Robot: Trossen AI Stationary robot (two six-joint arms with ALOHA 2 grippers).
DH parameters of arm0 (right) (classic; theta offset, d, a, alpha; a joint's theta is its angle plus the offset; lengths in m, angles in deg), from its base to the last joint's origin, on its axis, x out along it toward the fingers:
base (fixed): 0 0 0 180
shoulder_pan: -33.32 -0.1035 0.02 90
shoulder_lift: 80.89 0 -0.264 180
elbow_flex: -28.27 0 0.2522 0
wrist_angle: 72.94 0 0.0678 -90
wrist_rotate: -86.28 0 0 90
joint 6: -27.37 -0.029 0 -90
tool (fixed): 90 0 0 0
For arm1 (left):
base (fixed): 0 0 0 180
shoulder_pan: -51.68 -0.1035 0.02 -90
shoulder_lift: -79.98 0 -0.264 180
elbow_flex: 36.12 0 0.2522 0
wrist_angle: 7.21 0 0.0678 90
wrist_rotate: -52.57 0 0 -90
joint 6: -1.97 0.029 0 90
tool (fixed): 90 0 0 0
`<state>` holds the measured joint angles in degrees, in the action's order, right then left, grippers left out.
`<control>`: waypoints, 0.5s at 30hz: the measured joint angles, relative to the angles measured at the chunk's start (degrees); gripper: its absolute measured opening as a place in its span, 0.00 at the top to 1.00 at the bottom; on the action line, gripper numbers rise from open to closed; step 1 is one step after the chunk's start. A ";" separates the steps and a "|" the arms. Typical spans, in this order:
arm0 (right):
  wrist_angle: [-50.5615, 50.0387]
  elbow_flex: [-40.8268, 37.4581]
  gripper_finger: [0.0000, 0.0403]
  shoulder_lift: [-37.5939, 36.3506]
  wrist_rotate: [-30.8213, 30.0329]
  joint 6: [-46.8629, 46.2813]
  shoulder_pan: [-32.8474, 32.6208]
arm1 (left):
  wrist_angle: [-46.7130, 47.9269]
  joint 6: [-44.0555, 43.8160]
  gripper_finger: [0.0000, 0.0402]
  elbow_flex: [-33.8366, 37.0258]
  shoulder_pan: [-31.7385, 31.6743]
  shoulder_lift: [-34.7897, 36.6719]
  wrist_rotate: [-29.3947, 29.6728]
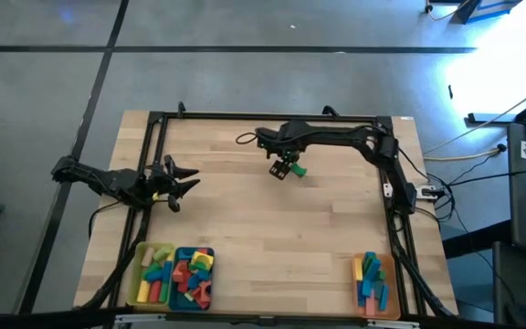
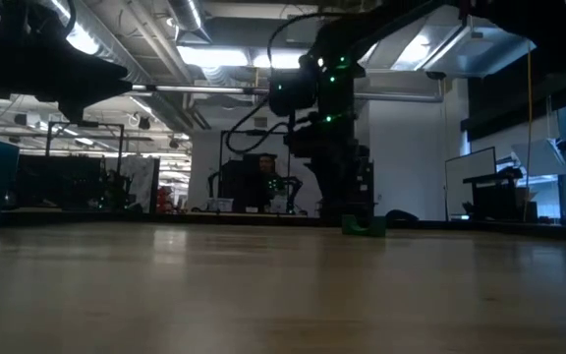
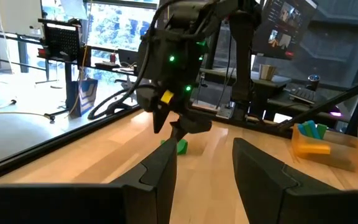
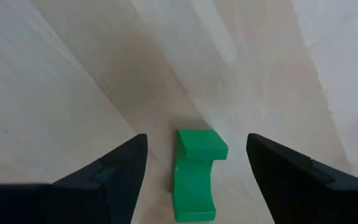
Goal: Sort blocks by size
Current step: Put the green arch block into the blue bin
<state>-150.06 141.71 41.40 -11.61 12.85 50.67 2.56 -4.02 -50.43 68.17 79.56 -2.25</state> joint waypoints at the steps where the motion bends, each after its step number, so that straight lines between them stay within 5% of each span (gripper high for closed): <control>1: -0.02 0.00 0.31 0.34 0.18 0.00 0.06 | 0.00 -0.01 0.67 0.00 0.00 -0.01 0.00; 10: -2.24 -0.02 0.31 2.09 -1.75 1.65 1.07 | 0.00 -0.02 0.67 0.00 0.00 -0.01 0.00; 15: -2.20 -0.02 0.31 2.28 2.82 1.37 1.67 | 0.00 0.00 0.67 0.02 0.00 0.01 0.00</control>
<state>-152.26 141.69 43.68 -8.80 14.22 52.34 2.56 -4.02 -50.41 68.17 79.58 -2.25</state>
